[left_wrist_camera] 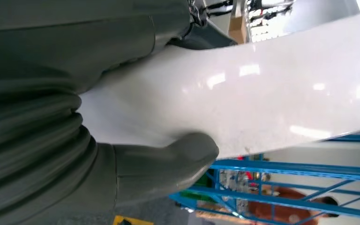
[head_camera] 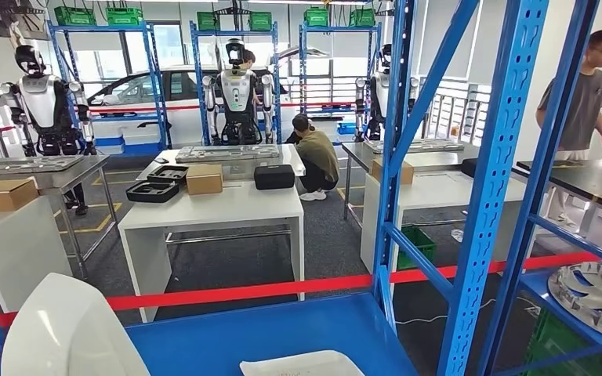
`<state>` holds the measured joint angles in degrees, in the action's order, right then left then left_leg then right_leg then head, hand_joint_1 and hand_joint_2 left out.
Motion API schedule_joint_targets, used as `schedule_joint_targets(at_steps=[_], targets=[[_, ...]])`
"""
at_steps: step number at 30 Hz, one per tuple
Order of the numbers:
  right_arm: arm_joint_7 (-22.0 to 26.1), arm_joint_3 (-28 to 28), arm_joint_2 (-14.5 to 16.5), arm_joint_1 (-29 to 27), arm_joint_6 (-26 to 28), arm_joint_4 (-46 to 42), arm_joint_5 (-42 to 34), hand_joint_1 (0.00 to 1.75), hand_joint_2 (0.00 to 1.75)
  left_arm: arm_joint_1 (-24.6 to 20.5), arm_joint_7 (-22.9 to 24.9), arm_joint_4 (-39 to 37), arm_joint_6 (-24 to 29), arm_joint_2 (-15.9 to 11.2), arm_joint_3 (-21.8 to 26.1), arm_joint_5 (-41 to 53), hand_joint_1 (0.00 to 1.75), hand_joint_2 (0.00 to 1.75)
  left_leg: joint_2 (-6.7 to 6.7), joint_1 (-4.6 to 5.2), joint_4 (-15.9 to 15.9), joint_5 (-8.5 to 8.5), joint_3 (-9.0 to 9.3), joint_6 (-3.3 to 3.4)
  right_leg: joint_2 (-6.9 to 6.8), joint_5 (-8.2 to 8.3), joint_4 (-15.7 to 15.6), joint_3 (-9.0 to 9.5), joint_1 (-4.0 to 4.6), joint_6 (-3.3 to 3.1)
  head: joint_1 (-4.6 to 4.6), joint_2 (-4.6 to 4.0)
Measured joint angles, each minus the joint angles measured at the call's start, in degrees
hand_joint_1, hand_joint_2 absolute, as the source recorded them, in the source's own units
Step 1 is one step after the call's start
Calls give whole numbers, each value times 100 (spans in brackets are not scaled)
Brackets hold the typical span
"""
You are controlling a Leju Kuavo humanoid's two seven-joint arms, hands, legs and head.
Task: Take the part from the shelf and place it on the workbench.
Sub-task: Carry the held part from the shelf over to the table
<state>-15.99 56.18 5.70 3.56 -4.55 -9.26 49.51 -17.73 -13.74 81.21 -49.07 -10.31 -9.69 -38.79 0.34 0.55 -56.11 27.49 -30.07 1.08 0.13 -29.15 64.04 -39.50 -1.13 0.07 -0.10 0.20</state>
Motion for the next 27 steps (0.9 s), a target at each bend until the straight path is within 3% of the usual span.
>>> schedule_joint_targets(at_steps=[2, 3, 5, 6, 7, 9, 10, 12, 13, 14, 17, 18, 20, 21, 22, 24, 25, 27], targets=[[-23, 34, 2, -1, 36, -1, 1, 0, 0, 124, -30, 131, 38, 22, 4, 11, 175, 175, 10, -2, -11, -150, -180, 26, 0, -532, 696, -135, 5, 26, 13, 0], [-21, 49, 1, -3, 44, -1, 16, 0, 0, 200, -41, 204, 75, 31, 9, 24, 175, 175, 19, -3, -24, -225, -286, 20, 0, -617, 987, -154, 4, 40, 16, 0], [-20, 66, -1, -7, 38, -1, 75, 0, 0, 345, -79, 348, 184, 37, 30, 56, 175, 175, 35, -18, -73, -352, -504, -9, -2, -414, 1123, 3, -5, 66, 22, 0], [-20, 65, -6, -5, 0, -1, 156, 0, 0, 431, -135, 440, 276, 24, 60, 81, 175, 175, 38, -33, -120, -408, -619, -38, -3, -252, 893, 234, -15, 81, 27, 0], [-20, 53, -10, 6, -52, -1, 265, 0, 0, 556, -230, 555, 367, -20, 107, 93, 175, 175, 41, -40, -181, -453, -730, -75, 1, -218, 505, 542, -22, 99, 38, 1], [-11, 3, -26, 20, -158, -1, 475, 0, 0, 901, -483, 854, 494, -224, 263, 81, 175, 175, 70, -38, -302, -515, -864, -157, 38, -334, -199, 1032, -14, 53, 46, 1], [-3, -23, -30, 17, -176, -1, 525, 0, 0, 1060, -582, 993, 499, -348, 346, 52, 175, 175, 86, -32, -330, -547, -880, -192, 54, -431, -363, 1121, -1, 12, 39, 1], [-5, -48, -32, 3, -175, 0, 549, 0, 0, 1255, -659, 1172, 480, -526, 470, 13, 175, 175, 87, -39, -318, -625, -878, -259, 30, -402, -382, 1062, 9, -97, 17, -1], [1, -52, -31, 13, -171, 0, 551, 0, 0, 1313, -659, 1230, 478, -583, 512, 1, 175, 175, 65, -53, -341, -570, -907, -293, 5, -347, -375, 1016, 11, -147, 9, -2], [9, -58, -30, 28, -166, 0, 546, 0, 0, 1360, -644, 1274, 477, -632, 539, -12, 175, 175, 42, -63, -444, -399, -953, -325, -25, -278, -379, 953, 8, -197, 3, -2], [38, -68, -22, 57, -147, -1, 452, 0, 0, 1383, -486, 1334, 431, -714, 568, -154, 175, 175, 4, -80, -1307, 479, -1112, -394, -76, -49, -384, 702, 13, -267, -21, -1], [38, -68, -12, 62, -136, -1, 398, 0, 0, 1349, -395, 1330, 402, -717, 561, -221, 175, 175, 2, -82, -1615, 608, -1118, -403, -86, 30, -382, 604, 21, -268, -25, -1], [39, -66, 19, 73, -105, -1, 307, 0, 0, 1241, -241, 1293, 354, -708, 538, -300, 175, 175, -2, -82, -1830, 472, -945, -385, -99, 196, -378, 394, 41, -262, -26, 0], [39, -65, 38, 82, -89, -1, 280, 0, 0, 1166, -191, 1267, 338, -698, 525, -310, 175, 175, -8, -80, -1676, 329, -726, -357, -99, 282, -378, 292, 51, -253, -25, 0], [38, -64, 60, 94, -78, -1, 270, 0, 0, 1090, -168, 1244, 329, -687, 513, -303, 175, 175, -23, -73, -1351, 266, -411, -314, -97, 363, -376, 213, 58, -243, -24, 0], [10, -62, 108, 116, -69, -1, 293, 0, 0, 964, -168, 1219, 340, -665, 491, -248, 175, 175, -47, -31, -494, 415, 262, -230, -81, 513, -382, 114, 64, -201, -12, 0], [-3, -61, 125, 122, -68, -1, 315, 0, 0, 938, -190, 1212, 357, -655, 485, -201, 175, 175, -56, -1, -195, 503, 459, -197, -72, 586, -403, 101, 49, -170, -12, 1], [-15, -60, 144, 115, -66, 1, 332, 0, 0, 970, -244, 1207, 379, -635, 485, -126, 175, 175, -49, 41, 5, 476, 500, -139, -55, 726, -470, 90, 13, -88, -13, 1]])
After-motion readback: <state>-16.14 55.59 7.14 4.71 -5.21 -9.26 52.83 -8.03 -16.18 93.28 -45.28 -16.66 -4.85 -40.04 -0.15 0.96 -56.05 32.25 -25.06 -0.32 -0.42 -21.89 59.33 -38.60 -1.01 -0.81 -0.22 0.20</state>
